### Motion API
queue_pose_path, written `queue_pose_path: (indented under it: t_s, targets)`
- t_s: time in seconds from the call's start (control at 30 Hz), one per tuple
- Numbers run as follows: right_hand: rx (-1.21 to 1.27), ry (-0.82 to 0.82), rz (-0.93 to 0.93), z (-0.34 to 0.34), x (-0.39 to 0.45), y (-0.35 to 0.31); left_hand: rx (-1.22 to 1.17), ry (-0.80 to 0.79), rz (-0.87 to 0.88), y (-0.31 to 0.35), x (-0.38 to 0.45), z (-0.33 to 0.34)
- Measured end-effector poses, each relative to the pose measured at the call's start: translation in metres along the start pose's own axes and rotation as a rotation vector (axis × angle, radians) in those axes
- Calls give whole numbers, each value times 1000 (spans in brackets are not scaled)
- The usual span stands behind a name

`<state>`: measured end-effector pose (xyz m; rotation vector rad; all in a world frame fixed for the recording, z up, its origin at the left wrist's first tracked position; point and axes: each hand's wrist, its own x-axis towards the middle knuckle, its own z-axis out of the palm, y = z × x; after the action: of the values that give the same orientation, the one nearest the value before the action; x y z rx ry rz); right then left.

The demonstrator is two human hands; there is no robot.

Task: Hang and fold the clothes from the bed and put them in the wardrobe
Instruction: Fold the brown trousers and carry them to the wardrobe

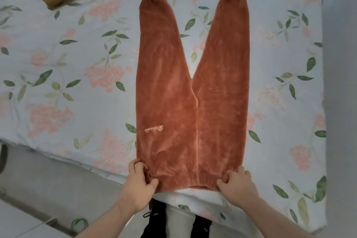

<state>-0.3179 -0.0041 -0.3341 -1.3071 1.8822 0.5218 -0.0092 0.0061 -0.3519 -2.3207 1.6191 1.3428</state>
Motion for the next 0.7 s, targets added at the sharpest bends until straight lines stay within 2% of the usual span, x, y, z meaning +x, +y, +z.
queue_pose_path:
  t_s: [0.1,0.2,0.27,0.43,0.5,0.6,0.7]
  targets:
    - [117,158,-155,3,2,-5,-174,104,-98,3,1,0]
    - [134,70,-203,23,8,-5,-374,24,-196,0,5,7]
    - [44,3,-196,40,12,-2,-364,-33,-206,-6,7,14]
    - [-12,14,-196,59,13,-2,-367,-18,-198,-4,10,20]
    - [81,-6,-185,51,14,-1,-380,9,-181,7,6,17]
    - [383,14,-132,20,15,1,-438,56,-115,30,-1,9]
    - [635,28,-6,-10,17,14,-513,50,-37,60,-8,-2]
